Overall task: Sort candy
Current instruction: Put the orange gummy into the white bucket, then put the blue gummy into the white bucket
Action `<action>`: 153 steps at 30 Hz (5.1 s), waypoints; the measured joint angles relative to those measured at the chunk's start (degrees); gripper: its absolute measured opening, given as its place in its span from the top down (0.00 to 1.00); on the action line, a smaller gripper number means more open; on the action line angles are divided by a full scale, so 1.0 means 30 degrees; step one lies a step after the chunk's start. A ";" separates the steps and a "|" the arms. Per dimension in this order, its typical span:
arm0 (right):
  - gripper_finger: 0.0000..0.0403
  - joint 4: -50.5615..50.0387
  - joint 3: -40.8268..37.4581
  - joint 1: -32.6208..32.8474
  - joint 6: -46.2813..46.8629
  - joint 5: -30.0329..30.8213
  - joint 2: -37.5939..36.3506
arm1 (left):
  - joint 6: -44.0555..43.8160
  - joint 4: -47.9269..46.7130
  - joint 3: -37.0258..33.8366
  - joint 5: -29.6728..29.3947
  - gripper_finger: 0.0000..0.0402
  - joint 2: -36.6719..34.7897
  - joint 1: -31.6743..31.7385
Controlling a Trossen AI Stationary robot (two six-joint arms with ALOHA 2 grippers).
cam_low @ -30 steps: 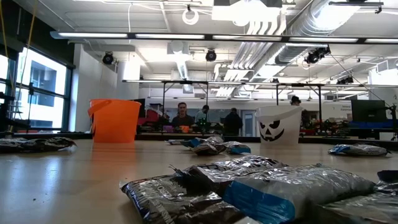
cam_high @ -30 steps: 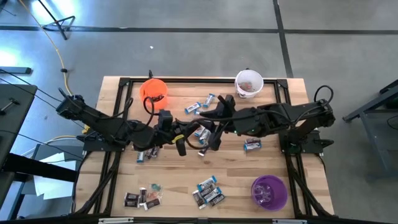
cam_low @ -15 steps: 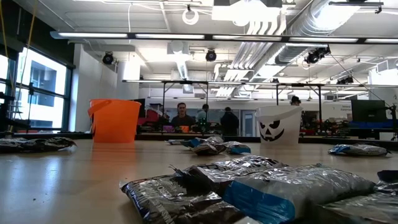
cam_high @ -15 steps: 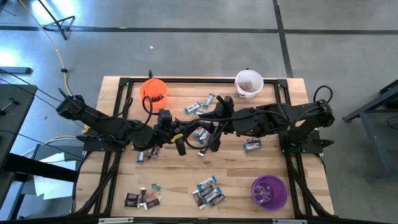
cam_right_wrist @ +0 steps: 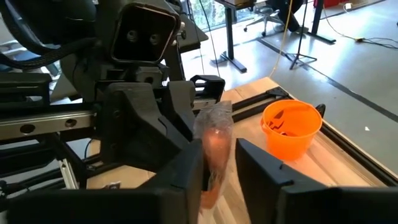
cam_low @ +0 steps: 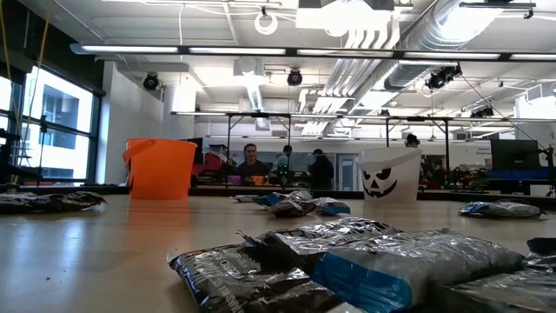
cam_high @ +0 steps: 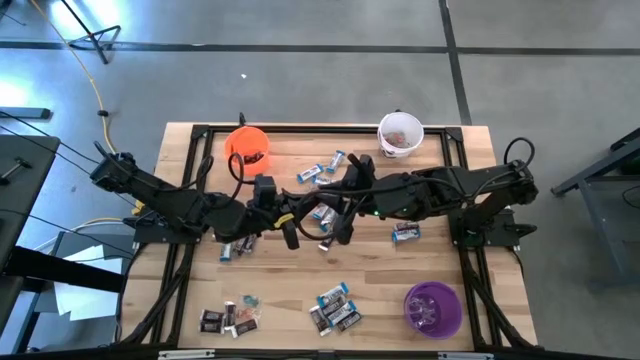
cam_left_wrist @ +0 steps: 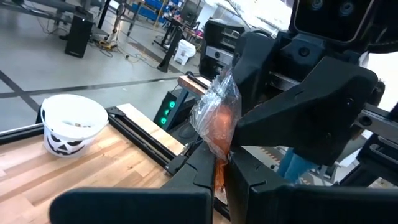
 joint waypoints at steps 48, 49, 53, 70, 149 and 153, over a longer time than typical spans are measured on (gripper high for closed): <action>1.00 -1.1589 -0.0004 -0.1946 0.3247 0.2346 -0.3484 | -0.1527 -0.4651 0.0000 0.3520 0.63 -0.0015 -0.0408; 1.00 -1.2769 -0.0004 -0.2302 0.3663 0.2602 -0.3634 | -0.1676 -0.4751 0.0000 0.3555 0.63 -0.0015 -0.0408; 1.00 -1.6613 -0.0004 -0.4014 0.4524 0.3220 -0.3970 | -0.1701 -0.4698 0.0000 0.3555 0.63 -0.0015 -0.0408; 1.00 -1.5802 -0.0011 -1.7624 -0.2661 -0.2986 -0.3730 | 0.0346 -0.4584 0.0000 0.1959 0.63 -0.0042 -0.0106; 0.66 -1.7208 -0.0004 -0.0627 0.7965 -0.8998 -0.1552 | -1.2651 -1.5436 -0.7453 1.6378 0.63 -0.0687 -0.6555; 0.66 -1.7216 -0.0004 -0.0627 0.9560 -0.8994 -0.1552 | -0.7382 -1.5986 -0.7453 1.6378 0.63 -0.0053 -0.7045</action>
